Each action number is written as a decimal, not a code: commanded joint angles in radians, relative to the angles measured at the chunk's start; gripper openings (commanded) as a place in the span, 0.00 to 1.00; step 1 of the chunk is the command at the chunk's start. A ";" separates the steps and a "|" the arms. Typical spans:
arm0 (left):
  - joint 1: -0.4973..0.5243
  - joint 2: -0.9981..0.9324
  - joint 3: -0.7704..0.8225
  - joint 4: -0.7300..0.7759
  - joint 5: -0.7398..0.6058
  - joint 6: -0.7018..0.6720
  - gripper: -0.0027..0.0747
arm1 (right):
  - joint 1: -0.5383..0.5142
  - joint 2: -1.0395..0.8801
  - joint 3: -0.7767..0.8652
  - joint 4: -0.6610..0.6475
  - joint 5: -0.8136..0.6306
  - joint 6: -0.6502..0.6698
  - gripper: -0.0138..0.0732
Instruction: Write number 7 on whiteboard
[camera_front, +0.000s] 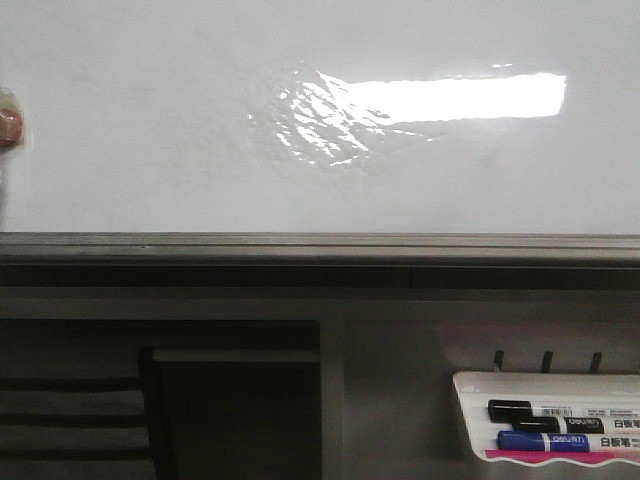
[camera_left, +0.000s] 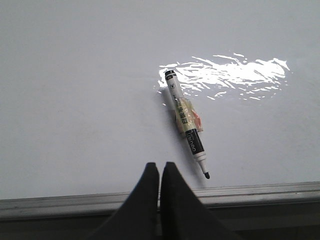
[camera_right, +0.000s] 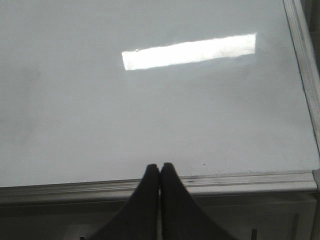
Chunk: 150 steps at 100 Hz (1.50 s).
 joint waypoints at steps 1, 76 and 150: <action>0.002 -0.030 0.034 -0.009 -0.083 0.001 0.01 | -0.006 -0.019 0.030 -0.005 -0.083 -0.007 0.08; 0.002 -0.030 0.034 -0.009 -0.083 0.001 0.01 | -0.006 -0.019 0.030 -0.005 -0.083 -0.007 0.08; 0.002 0.120 -0.391 -0.053 0.152 -0.001 0.01 | -0.006 0.095 -0.336 -0.051 0.244 -0.007 0.08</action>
